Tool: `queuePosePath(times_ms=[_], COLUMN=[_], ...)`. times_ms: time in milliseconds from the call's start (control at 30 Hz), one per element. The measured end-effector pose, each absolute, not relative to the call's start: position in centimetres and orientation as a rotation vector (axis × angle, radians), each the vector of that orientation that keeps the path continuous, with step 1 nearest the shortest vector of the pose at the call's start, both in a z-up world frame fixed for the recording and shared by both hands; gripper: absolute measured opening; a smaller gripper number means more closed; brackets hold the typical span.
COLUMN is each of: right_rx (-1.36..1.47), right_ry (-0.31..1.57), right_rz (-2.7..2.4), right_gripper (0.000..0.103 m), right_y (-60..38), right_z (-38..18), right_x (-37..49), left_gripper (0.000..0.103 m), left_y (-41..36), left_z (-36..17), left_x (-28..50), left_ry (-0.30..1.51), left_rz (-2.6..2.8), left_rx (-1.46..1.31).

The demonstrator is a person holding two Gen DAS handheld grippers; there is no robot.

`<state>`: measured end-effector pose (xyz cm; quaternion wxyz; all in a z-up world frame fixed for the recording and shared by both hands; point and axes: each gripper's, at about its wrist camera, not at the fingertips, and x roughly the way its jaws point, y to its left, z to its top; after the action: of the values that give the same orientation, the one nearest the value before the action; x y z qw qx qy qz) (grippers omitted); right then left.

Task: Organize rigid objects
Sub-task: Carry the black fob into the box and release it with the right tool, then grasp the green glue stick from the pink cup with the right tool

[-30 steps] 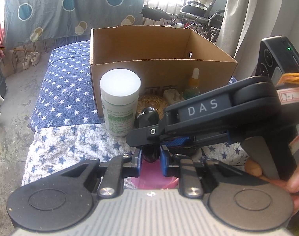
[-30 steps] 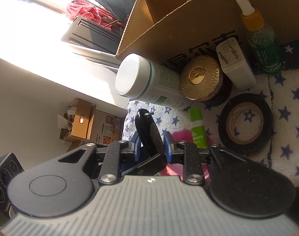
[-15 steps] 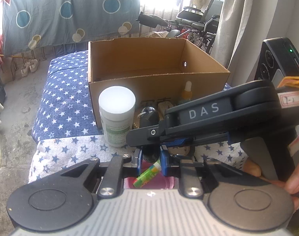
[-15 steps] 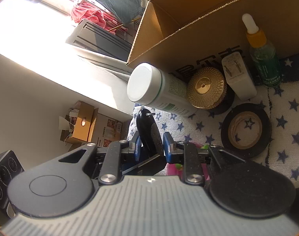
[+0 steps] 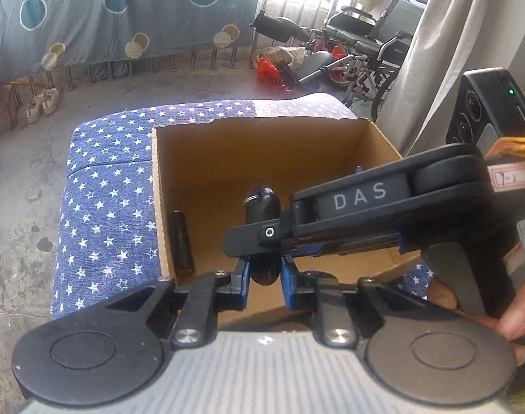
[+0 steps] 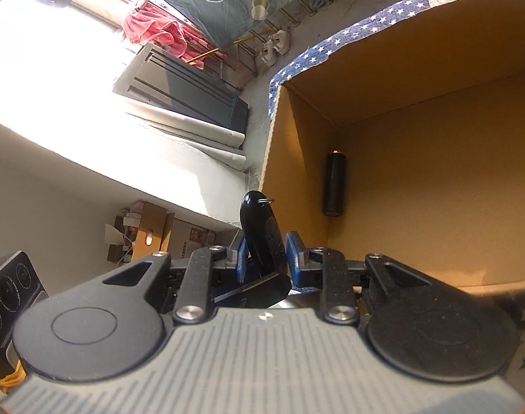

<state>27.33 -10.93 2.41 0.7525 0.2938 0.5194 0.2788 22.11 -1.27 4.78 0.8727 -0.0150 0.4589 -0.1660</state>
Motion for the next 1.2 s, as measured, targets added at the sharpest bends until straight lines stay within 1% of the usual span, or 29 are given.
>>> queuePosePath(times_ms=[33, 100, 167, 233, 267, 300, 467, 633, 733, 800, 933, 967, 1067, 1200], right_rx=[0.641, 0.601, 0.586, 0.559, 0.566, 0.574, 0.604, 0.637, 0.635, 0.639, 0.663, 0.666, 0.683, 0.713], right_ry=[1.159, 1.192, 1.174, 1.152, 1.14, 1.132, 1.083, 1.001, 0.994, 1.036, 1.195, 1.227, 1.297, 1.333], right_rz=[0.584, 0.554, 0.504, 0.496, 0.494, 0.502, 0.528, 0.586, 0.621, 0.641, 0.648, 0.639, 0.606, 0.587], right_gripper=[0.021, 0.024, 0.024, 0.026, 0.029, 0.032, 0.034, 0.035, 0.037, 0.041, 0.041, 0.041, 0.042, 0.041], right_y=[-10.8, -9.9, -9.2, -9.1, -9.4, -9.7, -12.7, -16.5, -17.8, -17.8, -16.3, -15.9, -15.0, -14.1], right_z=[1.7, 0.6, -0.3, -0.4, -0.4, -0.4, 1.3, 4.4, 5.1, 4.1, 0.3, -0.7, -2.9, -4.6], right_x=[28.8, 31.7, 33.4, 34.2, 34.2, 34.1, 30.9, 23.8, 18.9, 16.3, 12.3, 11.5, 9.6, 8.8], left_gripper=[0.019, 0.025, 0.035, 0.04, 0.042, 0.042, 0.044, 0.045, 0.045, 0.045, 0.044, 0.04, 0.036, 0.035], left_y=[-1.4, -1.7, -1.7, -1.2, -0.7, -0.4, 1.5, 2.8, 2.1, 1.3, -0.7, -1.1, -2.2, -3.6], left_z=[4.1, 3.0, 2.6, 2.7, 2.8, 3.1, 4.6, 5.8, 5.1, 3.7, 0.4, -0.2, -1.8, -3.3], left_x=[23.6, 25.2, 25.4, 24.7, 24.1, 23.6, 19.5, 12.7, 8.7, 6.8, 4.3, 4.0, 3.4, 3.0], left_ry=[0.973, 0.984, 0.965, 0.943, 0.936, 0.929, 0.872, 0.825, 0.845, 0.887, 0.953, 0.96, 0.941, 0.929], left_rz=[-0.329, -0.282, -0.241, -0.256, -0.264, -0.263, -0.262, -0.321, -0.381, -0.412, -0.442, -0.445, -0.412, -0.39], left_rx=[-0.024, 0.003, 0.021, 0.0, -0.017, -0.024, -0.024, 0.002, 0.062, 0.105, 0.184, 0.194, 0.236, 0.299])
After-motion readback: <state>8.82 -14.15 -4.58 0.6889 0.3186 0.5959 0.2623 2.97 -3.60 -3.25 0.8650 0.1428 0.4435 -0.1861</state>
